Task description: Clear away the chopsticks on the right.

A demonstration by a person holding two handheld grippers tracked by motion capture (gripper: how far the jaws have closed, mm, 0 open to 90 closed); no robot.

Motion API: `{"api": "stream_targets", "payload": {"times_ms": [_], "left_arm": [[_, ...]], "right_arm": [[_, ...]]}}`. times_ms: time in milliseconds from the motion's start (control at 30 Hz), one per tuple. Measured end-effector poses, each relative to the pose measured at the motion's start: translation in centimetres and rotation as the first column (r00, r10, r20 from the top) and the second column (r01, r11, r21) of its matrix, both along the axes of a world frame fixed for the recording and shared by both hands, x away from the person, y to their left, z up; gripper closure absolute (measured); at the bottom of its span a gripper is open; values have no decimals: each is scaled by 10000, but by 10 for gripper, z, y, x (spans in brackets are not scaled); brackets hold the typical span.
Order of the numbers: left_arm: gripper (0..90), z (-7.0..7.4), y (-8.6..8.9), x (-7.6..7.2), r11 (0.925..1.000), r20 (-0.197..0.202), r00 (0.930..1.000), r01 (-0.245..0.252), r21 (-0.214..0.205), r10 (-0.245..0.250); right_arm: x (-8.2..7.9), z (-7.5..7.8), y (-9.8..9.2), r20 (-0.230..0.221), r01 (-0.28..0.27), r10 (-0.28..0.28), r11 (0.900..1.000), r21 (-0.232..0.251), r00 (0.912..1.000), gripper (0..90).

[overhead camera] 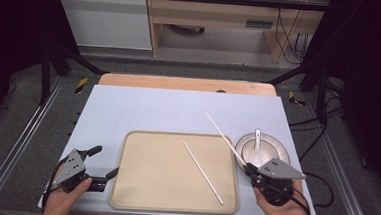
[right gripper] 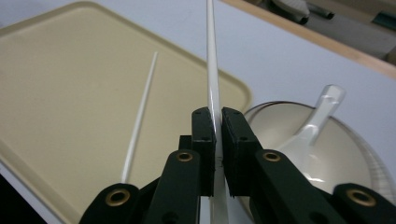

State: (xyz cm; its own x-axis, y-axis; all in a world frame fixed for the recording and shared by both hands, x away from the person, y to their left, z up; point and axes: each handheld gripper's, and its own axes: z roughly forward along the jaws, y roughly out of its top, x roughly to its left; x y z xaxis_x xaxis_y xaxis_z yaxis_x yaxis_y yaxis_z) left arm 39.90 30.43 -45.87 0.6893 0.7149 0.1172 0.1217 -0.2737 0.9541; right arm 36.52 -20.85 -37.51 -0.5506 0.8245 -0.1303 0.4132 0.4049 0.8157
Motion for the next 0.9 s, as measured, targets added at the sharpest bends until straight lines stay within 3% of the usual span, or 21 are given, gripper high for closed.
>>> {"api": "stream_targets", "payload": {"times_ms": [100,267,600,767,900], "left_arm": [[69,0,1,1,10000,-15,10000,2,-33,-2],[70,0,1,0,10000,15,10000,-18,-56,18],[70,0,0,0,10000,4,10000,27,-12,-27],[71,0,0,0,10000,8,10000,27,-4,-27],[71,0,-1,0,10000,9,10000,46,-1,-46]], "right_arm": [[1,-10,11,-246,-73,74,10000,45,9997,840],[4,-45,36,-1009,-158,125,9994,-315,9948,840],[6,-70,42,-1657,-78,41,9997,-213,9862,839],[6,-75,45,-1839,-204,142,9993,-314,9828,839],[10,-81,51,-2115,33,-78,9998,-214,9773,839]]}}
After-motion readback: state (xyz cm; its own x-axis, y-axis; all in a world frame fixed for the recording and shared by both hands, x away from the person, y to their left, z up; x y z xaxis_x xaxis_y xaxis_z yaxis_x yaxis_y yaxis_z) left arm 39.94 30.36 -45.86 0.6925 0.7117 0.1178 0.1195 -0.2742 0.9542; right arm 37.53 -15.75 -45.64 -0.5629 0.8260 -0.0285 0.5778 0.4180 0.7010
